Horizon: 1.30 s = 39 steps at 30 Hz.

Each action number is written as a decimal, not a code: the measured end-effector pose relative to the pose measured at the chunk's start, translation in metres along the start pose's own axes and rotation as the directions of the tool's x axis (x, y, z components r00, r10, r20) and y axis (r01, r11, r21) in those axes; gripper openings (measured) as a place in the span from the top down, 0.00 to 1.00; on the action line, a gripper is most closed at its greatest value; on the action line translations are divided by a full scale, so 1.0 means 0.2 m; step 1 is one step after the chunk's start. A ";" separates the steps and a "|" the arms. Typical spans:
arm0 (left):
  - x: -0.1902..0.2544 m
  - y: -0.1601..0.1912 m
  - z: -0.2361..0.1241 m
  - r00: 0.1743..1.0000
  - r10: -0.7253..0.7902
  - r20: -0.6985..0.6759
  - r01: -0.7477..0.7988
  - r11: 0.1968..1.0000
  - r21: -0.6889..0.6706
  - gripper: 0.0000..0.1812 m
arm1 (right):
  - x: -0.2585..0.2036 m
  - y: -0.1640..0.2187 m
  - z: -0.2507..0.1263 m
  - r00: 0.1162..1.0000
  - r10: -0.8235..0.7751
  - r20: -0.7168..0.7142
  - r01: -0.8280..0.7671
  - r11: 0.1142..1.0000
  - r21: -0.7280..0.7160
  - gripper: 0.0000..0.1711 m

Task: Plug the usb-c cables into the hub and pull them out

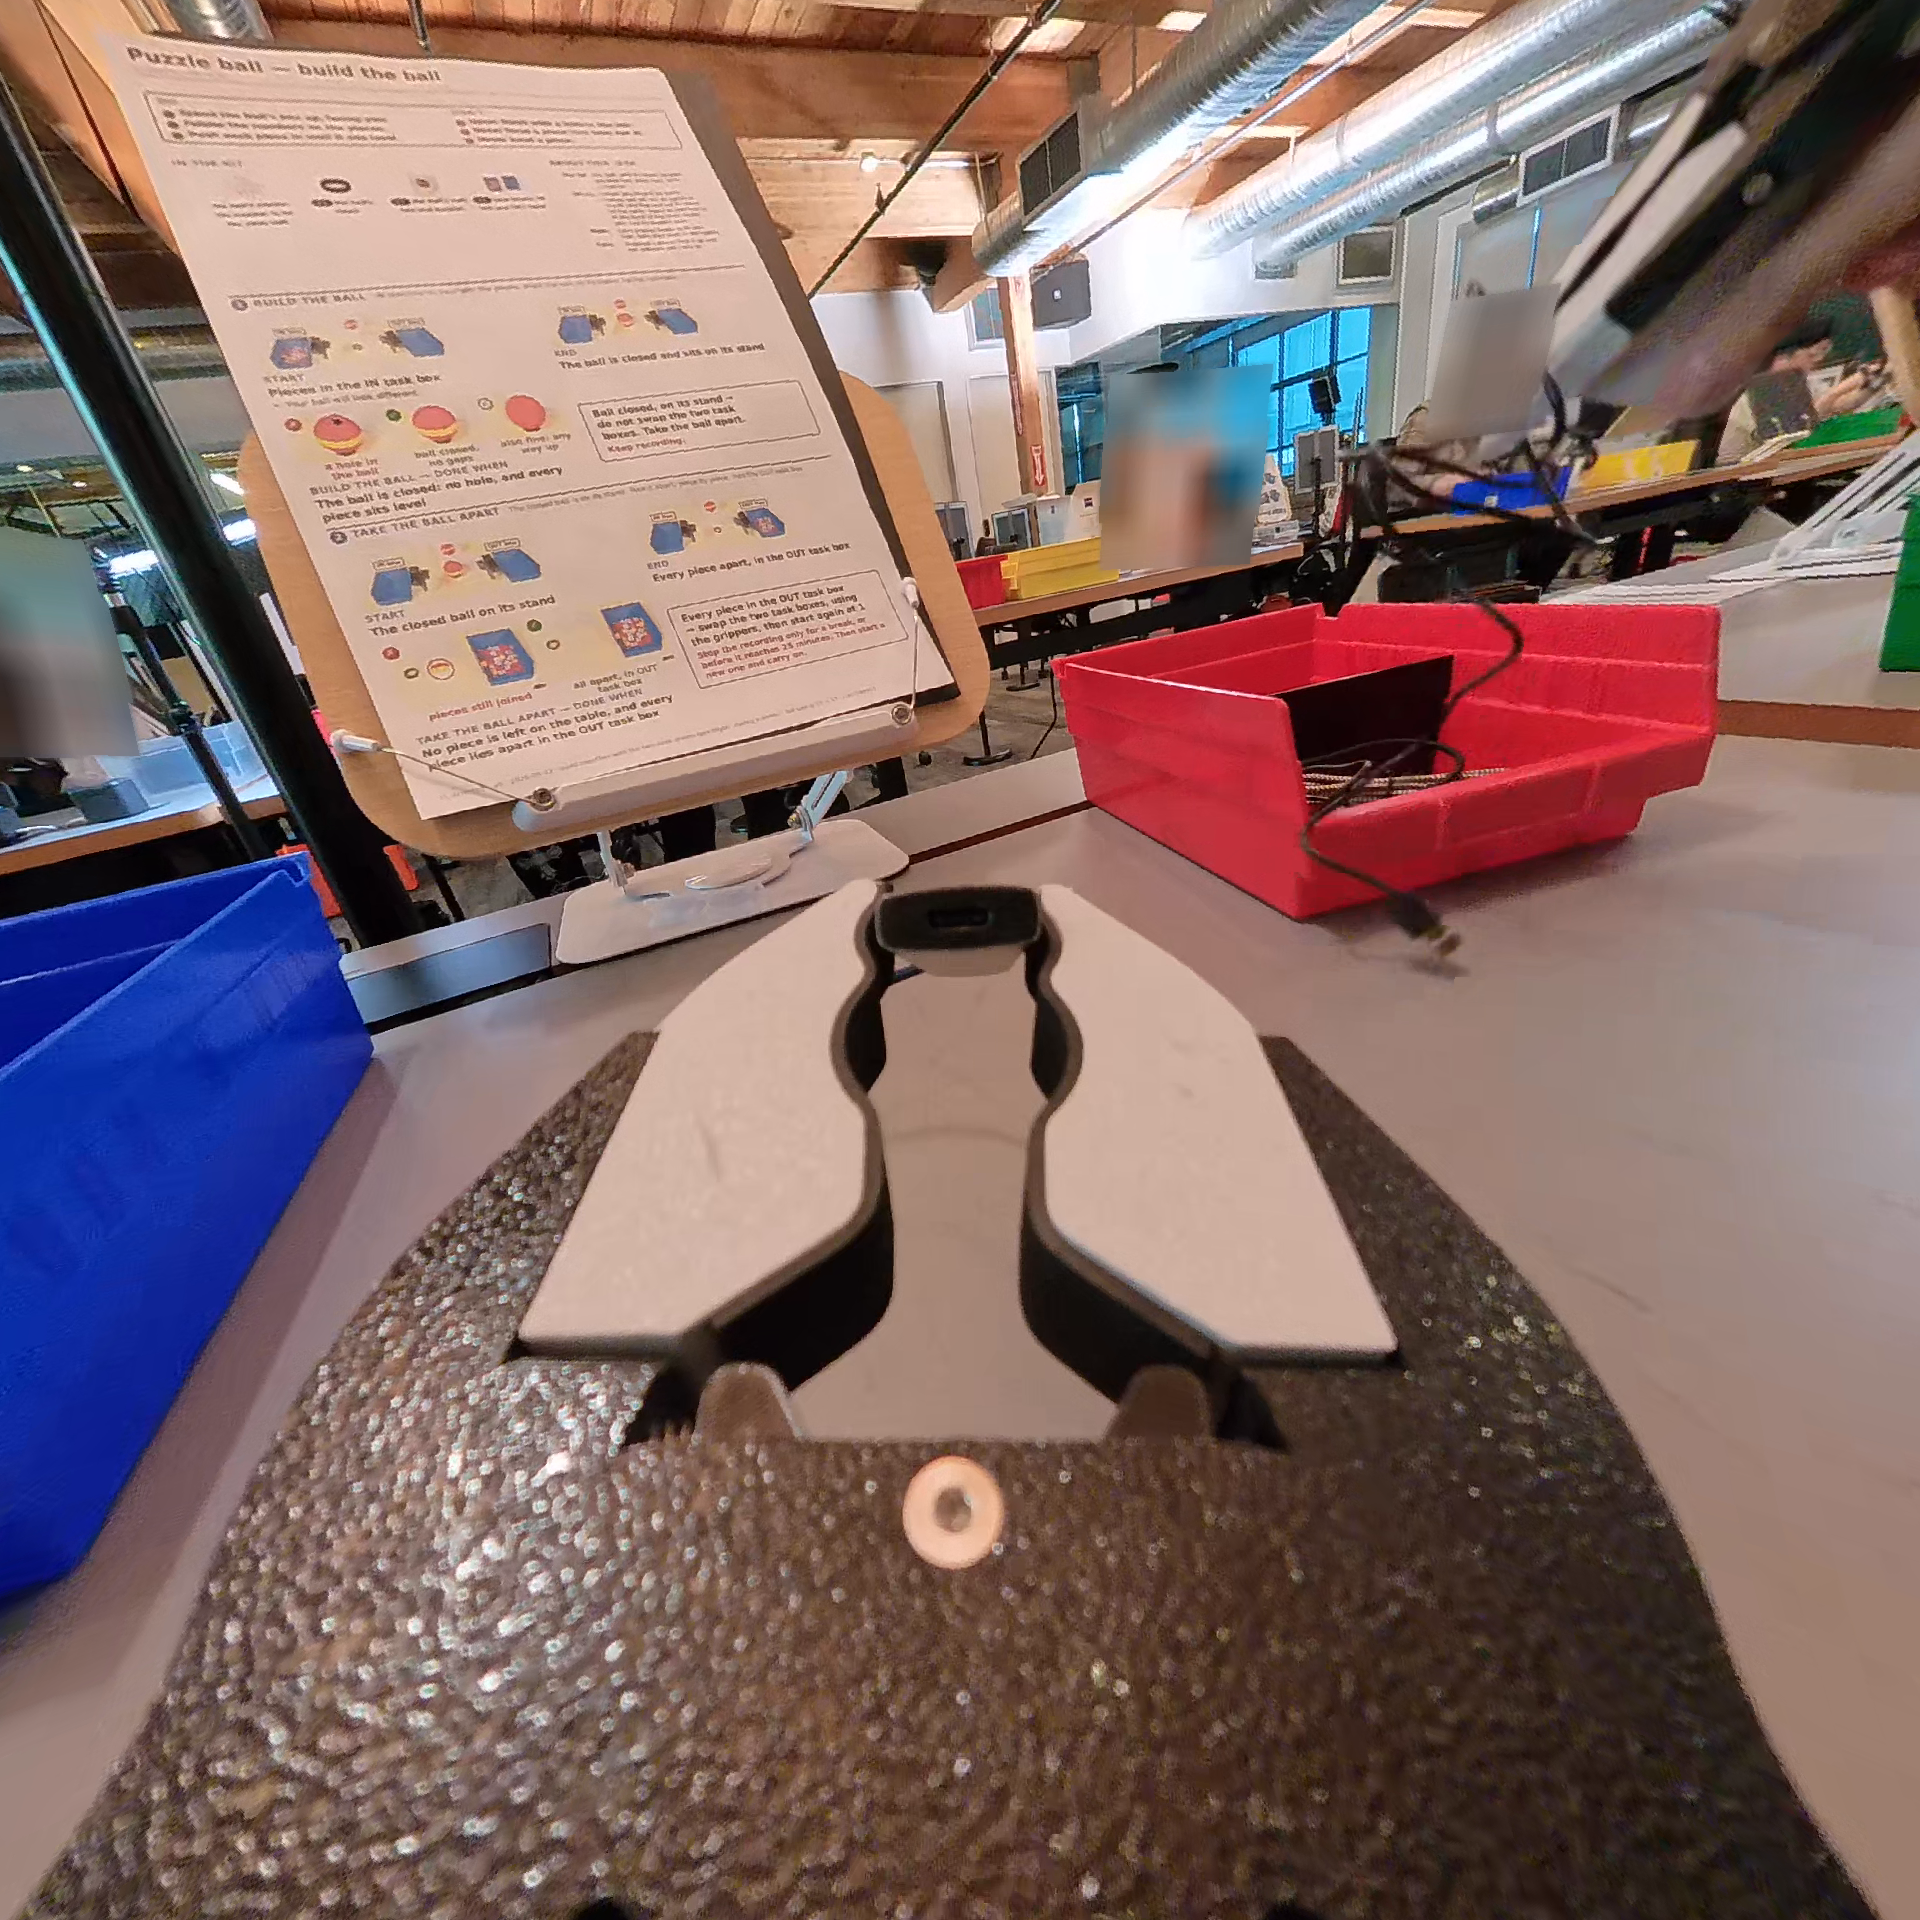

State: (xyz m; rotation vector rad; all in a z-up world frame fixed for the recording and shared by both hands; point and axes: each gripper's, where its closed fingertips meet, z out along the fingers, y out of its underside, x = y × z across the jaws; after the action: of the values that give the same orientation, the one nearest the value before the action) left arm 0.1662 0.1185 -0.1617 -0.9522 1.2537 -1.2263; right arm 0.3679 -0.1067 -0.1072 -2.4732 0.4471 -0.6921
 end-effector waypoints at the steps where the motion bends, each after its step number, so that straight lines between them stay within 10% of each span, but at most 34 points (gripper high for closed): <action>1: 0.00 0.00 0.00 1.000 -0.001 0.001 0.001 1.000 0.001 0.87 | 0.06 -0.03 -0.02 0.999 0.008 -0.036 -0.007 1.000 0.027 0.93; 11: 0.00 0.00 0.00 1.000 -0.003 -0.004 0.003 1.000 -0.003 0.87 | 0.40 -0.34 -0.31 0.974 0.109 -0.201 -0.069 0.978 0.196 0.93; 23: 0.00 0.00 0.00 1.000 -0.018 -0.002 0.018 1.000 0.004 0.87 | 0.11 0.16 0.35 0.999 0.046 -0.022 -0.049 0.989 -0.137 0.93; 30: 0.00 0.00 0.00 1.000 -0.020 -0.002 0.021 1.000 0.004 0.87 | 0.24 0.38 0.41 0.950 0.278 -0.140 -0.301 0.935 -0.187 0.70; 34: 0.00 0.00 0.00 1.000 -0.020 -0.010 0.020 1.000 -0.001 0.87 | 0.27 0.27 0.29 0.922 0.377 -0.089 -0.380 0.925 -0.019 0.45; 39: 0.03 -0.01 0.00 0.997 -0.036 -0.064 0.037 0.999 0.012 0.87 | -0.41 -0.21 -0.01 0.884 0.117 0.452 -0.354 0.800 0.485 0.48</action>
State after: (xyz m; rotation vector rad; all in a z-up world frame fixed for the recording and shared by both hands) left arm 0.1657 0.1117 -0.1607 -0.9364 1.2813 -1.3012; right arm 0.3083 -0.0376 -0.1134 -1.8784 0.3310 -0.1519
